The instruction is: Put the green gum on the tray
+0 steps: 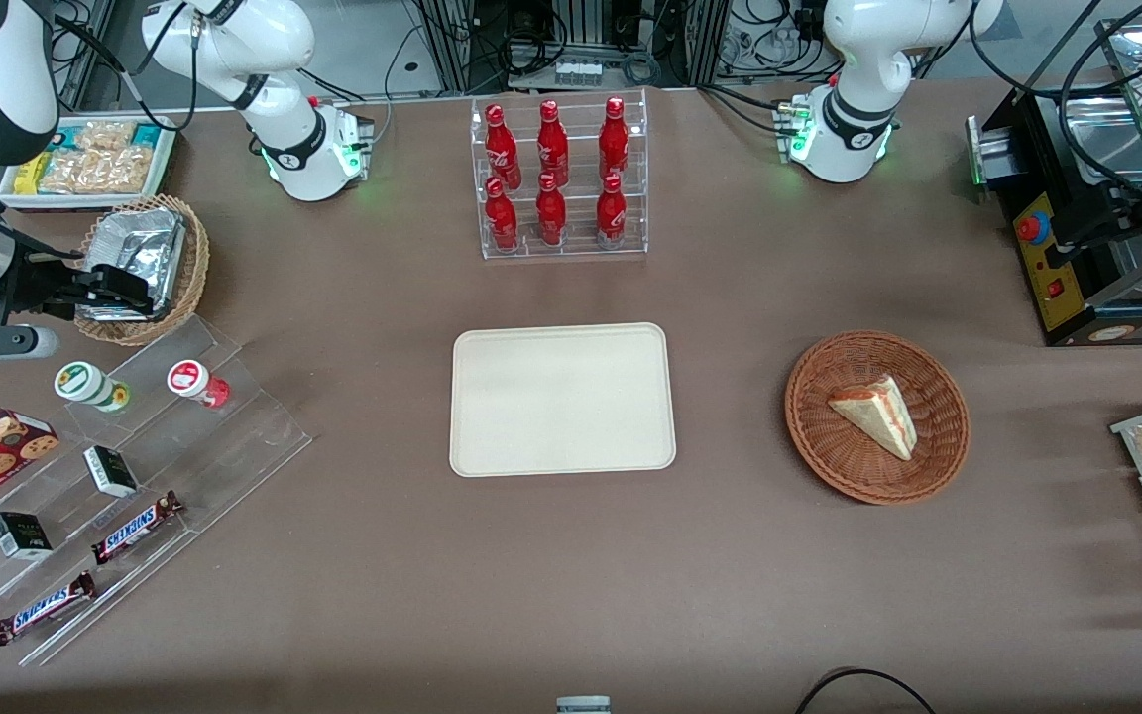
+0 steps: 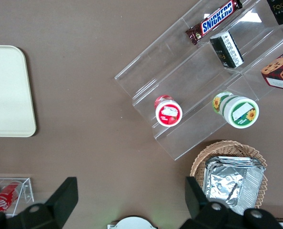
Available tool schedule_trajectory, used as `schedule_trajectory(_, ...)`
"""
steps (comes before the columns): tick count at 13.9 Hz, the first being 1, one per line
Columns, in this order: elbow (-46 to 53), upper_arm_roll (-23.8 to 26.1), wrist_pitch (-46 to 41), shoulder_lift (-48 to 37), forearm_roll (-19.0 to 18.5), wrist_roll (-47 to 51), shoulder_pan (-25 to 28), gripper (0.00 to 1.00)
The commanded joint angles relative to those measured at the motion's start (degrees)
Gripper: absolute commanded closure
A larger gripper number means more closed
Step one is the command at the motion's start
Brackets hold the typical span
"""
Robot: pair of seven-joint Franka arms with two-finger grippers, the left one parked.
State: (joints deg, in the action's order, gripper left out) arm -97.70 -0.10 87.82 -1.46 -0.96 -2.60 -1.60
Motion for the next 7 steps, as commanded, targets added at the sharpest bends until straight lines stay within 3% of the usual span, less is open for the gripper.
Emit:
schedule_trajectory(1, 1.7, -0.3, -1.2, 0.8, -1.5, 0.5, 0.5, 0.00)
schedule_trajectory(7, -1.6, -0.7, 1.6, 1.0, -1.3, 0.1, -0.3, 0.00)
